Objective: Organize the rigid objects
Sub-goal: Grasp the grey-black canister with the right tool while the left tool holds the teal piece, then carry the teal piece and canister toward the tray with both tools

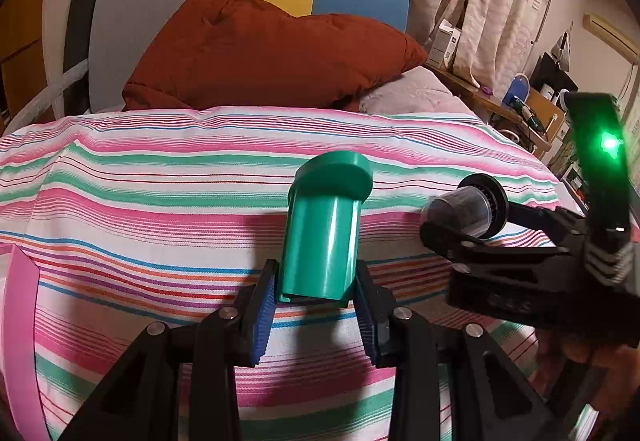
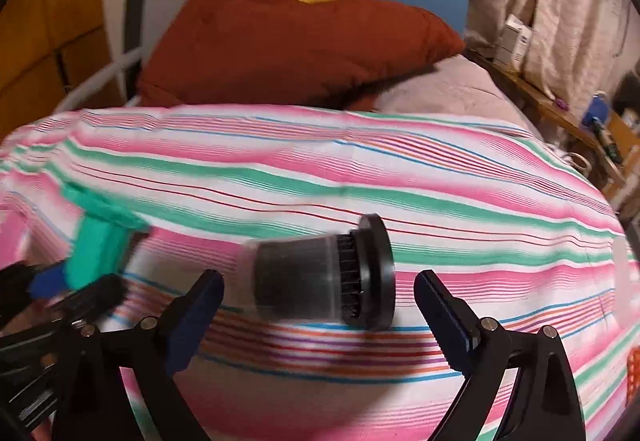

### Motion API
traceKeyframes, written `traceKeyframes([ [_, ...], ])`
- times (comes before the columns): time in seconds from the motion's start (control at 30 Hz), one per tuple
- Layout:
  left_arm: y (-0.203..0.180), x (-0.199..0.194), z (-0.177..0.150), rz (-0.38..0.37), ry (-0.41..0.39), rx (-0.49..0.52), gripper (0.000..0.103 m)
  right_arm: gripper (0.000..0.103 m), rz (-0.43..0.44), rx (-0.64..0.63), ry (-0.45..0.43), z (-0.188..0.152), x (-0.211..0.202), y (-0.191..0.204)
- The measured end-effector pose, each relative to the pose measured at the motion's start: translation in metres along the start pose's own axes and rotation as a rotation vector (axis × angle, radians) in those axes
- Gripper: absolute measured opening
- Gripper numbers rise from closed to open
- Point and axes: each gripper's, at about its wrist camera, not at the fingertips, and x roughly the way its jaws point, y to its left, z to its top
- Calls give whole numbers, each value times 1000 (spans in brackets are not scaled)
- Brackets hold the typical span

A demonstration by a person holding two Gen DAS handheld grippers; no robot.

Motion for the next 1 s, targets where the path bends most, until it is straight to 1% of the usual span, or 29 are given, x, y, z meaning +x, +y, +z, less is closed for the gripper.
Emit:
traceKeyframes([
  [0.03, 0, 0, 0, -1, 0, -1, 36, 92, 11, 13, 3, 0, 2, -2],
  [0.07, 0, 0, 0, -1, 0, -1, 36, 80, 19, 29, 22, 0, 7, -4],
  [0.1, 0, 0, 0, -1, -1, -1, 36, 74, 29, 38, 37, 0, 11, -6],
  [0.13, 0, 0, 0, 0, -1, 0, 36, 71, 50, 56, 35, 1, 12, -10],
  [0.3, 0, 1, 0, -1, -2, -1, 36, 70, 59, 102, 12, -4, 9, -18],
  [0.43, -1, 0, -1, 2, -4, 1, 36, 69, 57, 101, 5, -13, 0, -13],
  [0.5, -2, -3, -2, 16, -15, 5, 36, 69, 57, 106, 3, -21, -7, -11],
  [0.63, -4, -18, -9, 18, -48, 21, 35, 69, 53, 128, -3, -36, -21, -9],
  [0.8, -5, -36, -22, 12, -58, 44, 35, 69, 42, 125, -15, -50, -38, -3],
  [0.9, 1, -47, -31, 13, -54, 29, 35, 69, 45, 114, -16, -59, -48, 5],
  [1.0, 8, -57, -41, 10, -48, -8, 35, 69, 42, 102, -12, -66, -55, 10],
])
